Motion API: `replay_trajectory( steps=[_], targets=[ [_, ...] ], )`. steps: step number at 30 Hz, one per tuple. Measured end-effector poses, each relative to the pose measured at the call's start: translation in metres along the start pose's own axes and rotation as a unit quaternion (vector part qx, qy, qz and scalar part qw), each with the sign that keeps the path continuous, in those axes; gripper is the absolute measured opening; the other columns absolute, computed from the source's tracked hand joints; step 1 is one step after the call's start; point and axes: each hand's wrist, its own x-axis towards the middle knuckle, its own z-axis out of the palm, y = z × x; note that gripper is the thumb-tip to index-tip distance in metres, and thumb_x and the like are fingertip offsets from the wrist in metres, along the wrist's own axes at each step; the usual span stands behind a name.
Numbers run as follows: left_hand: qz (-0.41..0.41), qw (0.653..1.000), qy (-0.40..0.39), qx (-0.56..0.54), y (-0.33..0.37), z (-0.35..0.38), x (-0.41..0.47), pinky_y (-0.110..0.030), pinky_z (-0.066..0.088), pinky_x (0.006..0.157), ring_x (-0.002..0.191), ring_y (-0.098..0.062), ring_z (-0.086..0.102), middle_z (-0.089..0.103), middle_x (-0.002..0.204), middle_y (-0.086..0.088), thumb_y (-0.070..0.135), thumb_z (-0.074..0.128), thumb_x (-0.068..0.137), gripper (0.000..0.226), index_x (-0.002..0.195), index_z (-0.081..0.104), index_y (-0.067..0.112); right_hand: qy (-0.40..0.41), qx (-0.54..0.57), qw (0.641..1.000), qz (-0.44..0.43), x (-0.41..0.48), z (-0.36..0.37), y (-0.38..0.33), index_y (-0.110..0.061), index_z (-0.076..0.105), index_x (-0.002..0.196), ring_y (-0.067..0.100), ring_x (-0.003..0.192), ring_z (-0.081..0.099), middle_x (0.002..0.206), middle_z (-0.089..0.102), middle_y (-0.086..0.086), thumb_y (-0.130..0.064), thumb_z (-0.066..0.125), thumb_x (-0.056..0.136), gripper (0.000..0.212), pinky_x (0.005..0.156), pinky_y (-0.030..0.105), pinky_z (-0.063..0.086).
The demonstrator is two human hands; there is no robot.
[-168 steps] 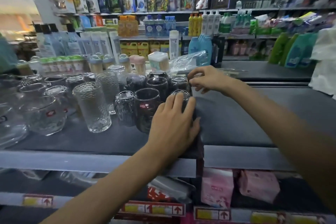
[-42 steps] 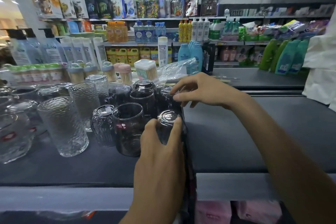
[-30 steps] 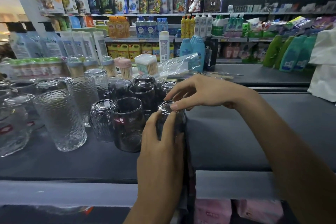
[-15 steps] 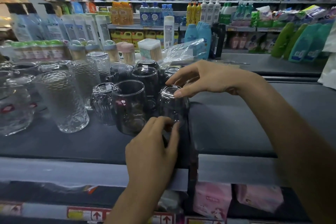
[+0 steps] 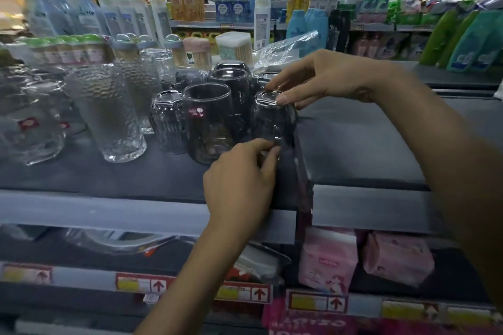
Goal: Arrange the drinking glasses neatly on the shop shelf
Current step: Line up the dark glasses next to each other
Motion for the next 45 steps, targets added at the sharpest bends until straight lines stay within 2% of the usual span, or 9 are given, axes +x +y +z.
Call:
replay_trajectory(
  steps=[6, 13, 19, 23, 29, 36, 39, 42, 45],
  targets=[
    [-0.021, 1.0, 0.013, -0.013, 0.002, 0.003, 0.002, -0.037, 0.054, 0.081, 0.096, -0.016, 0.069, 0.073, 0.09, 0.018, 0.056, 0.057, 0.096, 0.023, 0.106, 0.07, 0.04, 0.016, 0.003, 1.0, -0.003, -0.001, 0.006, -0.004, -0.035, 0.075, 0.117, 0.005, 0.109, 0.07, 0.115, 0.075, -0.006, -0.052, 0.08, 0.078, 0.043, 0.095, 0.034, 0.06],
    [-0.005, 1.0, 0.031, 0.002, 0.003, 0.004, 0.001, -0.037, 0.055, 0.078, 0.09, -0.016, 0.069, 0.071, 0.085, 0.017, 0.055, 0.057, 0.096, 0.022, 0.102, 0.068, 0.037, 0.032, -0.041, 0.998, -0.027, 0.004, 0.011, -0.001, -0.035, 0.076, 0.115, 0.006, 0.101, 0.072, 0.106, 0.077, -0.005, -0.05, 0.086, 0.075, 0.044, 0.089, 0.032, 0.063],
    [-0.009, 0.999, 0.037, 0.004, 0.004, 0.005, 0.0, -0.033, 0.048, 0.072, 0.087, -0.012, 0.066, 0.068, 0.082, 0.019, 0.054, 0.059, 0.095, 0.019, 0.098, 0.067, 0.037, 0.031, -0.051, 0.998, -0.033, 0.004, 0.01, 0.0, -0.035, 0.077, 0.114, 0.006, 0.103, 0.07, 0.107, 0.076, -0.006, -0.052, 0.086, 0.074, 0.044, 0.087, 0.034, 0.063],
    [-0.008, 0.999, 0.049, -0.004, 0.005, 0.005, -0.001, -0.034, 0.05, 0.072, 0.081, -0.008, 0.065, 0.068, 0.08, 0.02, 0.057, 0.059, 0.094, 0.02, 0.096, 0.064, 0.038, 0.023, -0.055, 0.998, -0.025, 0.004, 0.013, -0.003, -0.039, 0.074, 0.116, 0.01, 0.114, 0.066, 0.117, 0.071, -0.008, -0.064, 0.08, 0.071, 0.053, 0.09, 0.035, 0.062],
    [0.004, 0.998, 0.056, 0.02, 0.006, 0.007, -0.002, -0.033, 0.045, 0.067, 0.078, -0.011, 0.065, 0.069, 0.082, 0.018, 0.057, 0.055, 0.095, 0.021, 0.095, 0.062, 0.037, 0.02, -0.06, 0.998, -0.024, 0.002, 0.015, -0.005, -0.038, 0.073, 0.12, 0.008, 0.113, 0.066, 0.118, 0.07, -0.012, -0.051, 0.082, 0.079, 0.044, 0.085, 0.03, 0.062],
    [-0.01, 0.998, 0.068, 0.001, 0.008, 0.006, -0.003, -0.031, 0.044, 0.067, 0.076, -0.004, 0.062, 0.067, 0.078, 0.02, 0.058, 0.056, 0.094, 0.022, 0.095, 0.063, 0.037, 0.038, -0.059, 0.997, -0.015, 0.002, 0.013, -0.004, -0.038, 0.073, 0.119, 0.011, 0.109, 0.068, 0.118, 0.07, -0.008, -0.06, 0.076, 0.083, 0.042, 0.087, 0.033, 0.063],
    [-0.007, 0.993, 0.114, -0.037, 0.01, 0.004, -0.007, -0.032, 0.05, 0.068, 0.074, 0.001, 0.061, 0.065, 0.075, 0.021, 0.053, 0.06, 0.094, 0.017, 0.091, 0.061, 0.037, 0.143, -0.011, 0.989, -0.035, 0.0, 0.004, -0.003, -0.025, 0.073, 0.12, 0.019, 0.096, 0.073, 0.111, 0.072, 0.003, -0.045, 0.065, 0.098, 0.03, 0.087, 0.033, 0.063],
    [0.026, 0.987, 0.141, -0.07, 0.01, 0.003, -0.012, -0.033, 0.052, 0.066, 0.074, 0.001, 0.061, 0.064, 0.077, 0.02, 0.045, 0.062, 0.096, 0.011, 0.09, 0.059, 0.036, 0.262, -0.109, 0.957, -0.058, 0.007, 0.002, 0.007, -0.019, 0.073, 0.121, 0.017, 0.094, 0.068, 0.111, 0.073, 0.003, -0.021, 0.058, 0.103, 0.023, 0.08, 0.023, 0.053],
    [0.122, 0.973, 0.175, -0.084, 0.011, 0.002, -0.017, -0.032, 0.053, 0.067, 0.082, -0.005, 0.062, 0.063, 0.094, 0.016, 0.036, 0.057, 0.099, 0.007, 0.103, 0.062, 0.032, 0.246, -0.198, 0.948, -0.051, 0.019, 0.012, 0.025, -0.02, 0.067, 0.133, 0.023, 0.114, 0.062, 0.129, 0.067, 0.006, -0.007, 0.05, 0.101, 0.039, 0.097, 0.034, 0.048]
  ],
)
